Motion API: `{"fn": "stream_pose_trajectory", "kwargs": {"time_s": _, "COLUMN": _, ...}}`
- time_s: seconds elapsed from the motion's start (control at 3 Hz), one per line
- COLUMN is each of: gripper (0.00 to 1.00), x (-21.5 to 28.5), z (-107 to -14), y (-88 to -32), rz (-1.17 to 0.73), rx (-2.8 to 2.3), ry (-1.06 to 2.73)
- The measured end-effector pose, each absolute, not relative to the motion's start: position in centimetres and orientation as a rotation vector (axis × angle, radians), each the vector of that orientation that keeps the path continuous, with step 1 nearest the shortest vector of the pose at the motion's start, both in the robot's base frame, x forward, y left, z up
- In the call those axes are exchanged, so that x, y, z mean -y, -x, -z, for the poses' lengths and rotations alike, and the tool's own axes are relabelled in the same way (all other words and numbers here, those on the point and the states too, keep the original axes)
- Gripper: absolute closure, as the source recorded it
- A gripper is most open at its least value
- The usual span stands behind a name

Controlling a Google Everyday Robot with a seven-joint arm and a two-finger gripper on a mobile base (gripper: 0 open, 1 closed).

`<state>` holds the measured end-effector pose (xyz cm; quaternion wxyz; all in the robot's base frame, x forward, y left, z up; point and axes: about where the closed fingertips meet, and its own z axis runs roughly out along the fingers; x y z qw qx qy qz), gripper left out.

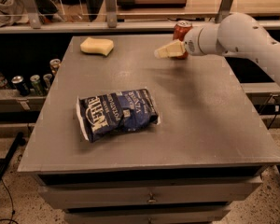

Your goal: Knock coke can over

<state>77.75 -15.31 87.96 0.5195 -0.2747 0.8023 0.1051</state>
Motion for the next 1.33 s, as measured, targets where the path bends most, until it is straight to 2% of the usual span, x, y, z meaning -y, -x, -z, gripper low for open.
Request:
{"fn": "stream_pose_trajectory", "kwargs": {"time_s": 1.0, "gripper": 0.00, "x": 15.1, "z": -87.4, "y": -79.1, "rz": -0.298, "rx": -1.888, "ry": 0.614}}
{"fn": "stream_pose_trajectory", "kwargs": {"time_s": 1.33, "gripper": 0.17, "x": 14.8, "z": -87.3, "y": -79.4, "rz": -0.312, "rx": -1.872, "ry": 0.610}}
